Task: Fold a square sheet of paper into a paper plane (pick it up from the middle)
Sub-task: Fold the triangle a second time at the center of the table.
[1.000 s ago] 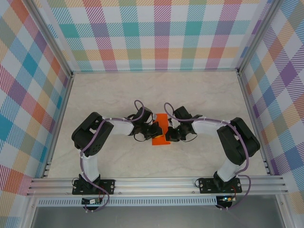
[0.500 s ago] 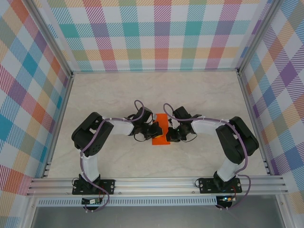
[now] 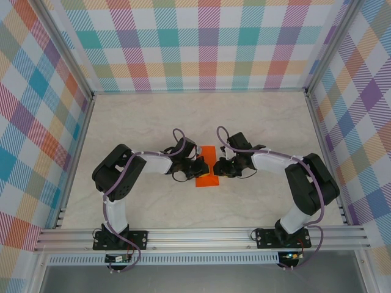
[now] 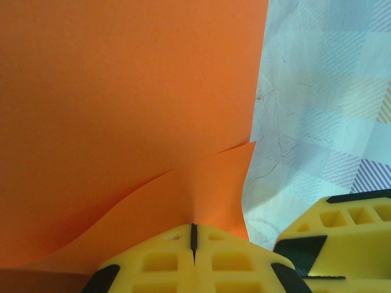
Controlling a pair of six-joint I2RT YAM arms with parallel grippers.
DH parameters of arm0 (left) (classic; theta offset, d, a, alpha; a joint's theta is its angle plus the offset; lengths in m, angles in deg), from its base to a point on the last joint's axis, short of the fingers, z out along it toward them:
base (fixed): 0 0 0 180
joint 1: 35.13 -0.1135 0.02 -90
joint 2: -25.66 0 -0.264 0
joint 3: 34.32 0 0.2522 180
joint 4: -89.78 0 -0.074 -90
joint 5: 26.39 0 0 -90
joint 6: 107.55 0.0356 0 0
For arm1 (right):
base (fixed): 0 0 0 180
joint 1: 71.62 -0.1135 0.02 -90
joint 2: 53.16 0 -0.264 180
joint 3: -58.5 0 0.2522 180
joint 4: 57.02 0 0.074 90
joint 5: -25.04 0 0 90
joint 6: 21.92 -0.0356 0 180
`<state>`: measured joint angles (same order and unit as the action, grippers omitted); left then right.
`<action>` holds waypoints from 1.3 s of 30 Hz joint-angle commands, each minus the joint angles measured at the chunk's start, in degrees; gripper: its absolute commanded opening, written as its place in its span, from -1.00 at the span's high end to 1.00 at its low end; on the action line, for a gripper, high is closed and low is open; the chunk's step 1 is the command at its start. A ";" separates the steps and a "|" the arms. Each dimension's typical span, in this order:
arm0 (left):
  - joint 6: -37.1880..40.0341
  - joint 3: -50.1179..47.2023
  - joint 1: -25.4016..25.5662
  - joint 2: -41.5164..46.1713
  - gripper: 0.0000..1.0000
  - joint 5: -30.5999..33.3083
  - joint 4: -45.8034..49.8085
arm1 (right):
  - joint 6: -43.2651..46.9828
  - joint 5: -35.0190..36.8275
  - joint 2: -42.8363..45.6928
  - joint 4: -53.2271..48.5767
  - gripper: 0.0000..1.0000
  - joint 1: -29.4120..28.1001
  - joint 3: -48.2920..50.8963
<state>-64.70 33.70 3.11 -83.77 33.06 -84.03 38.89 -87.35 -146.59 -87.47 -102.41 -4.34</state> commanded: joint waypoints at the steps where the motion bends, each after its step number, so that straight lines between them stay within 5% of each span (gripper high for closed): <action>1: -1.14 -1.39 0.26 -1.23 1.00 5.23 2.53 | -0.14 -3.51 -0.59 1.16 0.48 -0.06 0.34; 7: -1.28 -1.69 0.26 -1.14 1.00 5.41 2.03 | -0.10 1.79 -1.01 -1.96 0.42 -0.06 0.64; 25: -1.33 -1.94 0.26 -0.18 0.90 5.06 1.61 | -2.10 -3.30 -4.19 0.72 0.45 0.20 0.17; 39: -0.78 -3.27 0.26 4.96 0.78 3.44 -2.66 | -3.18 -2.73 -5.14 1.07 0.76 1.32 0.51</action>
<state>-65.93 31.72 3.11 -81.56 35.45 -85.04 36.35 -89.47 -150.91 -86.68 -101.56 -4.27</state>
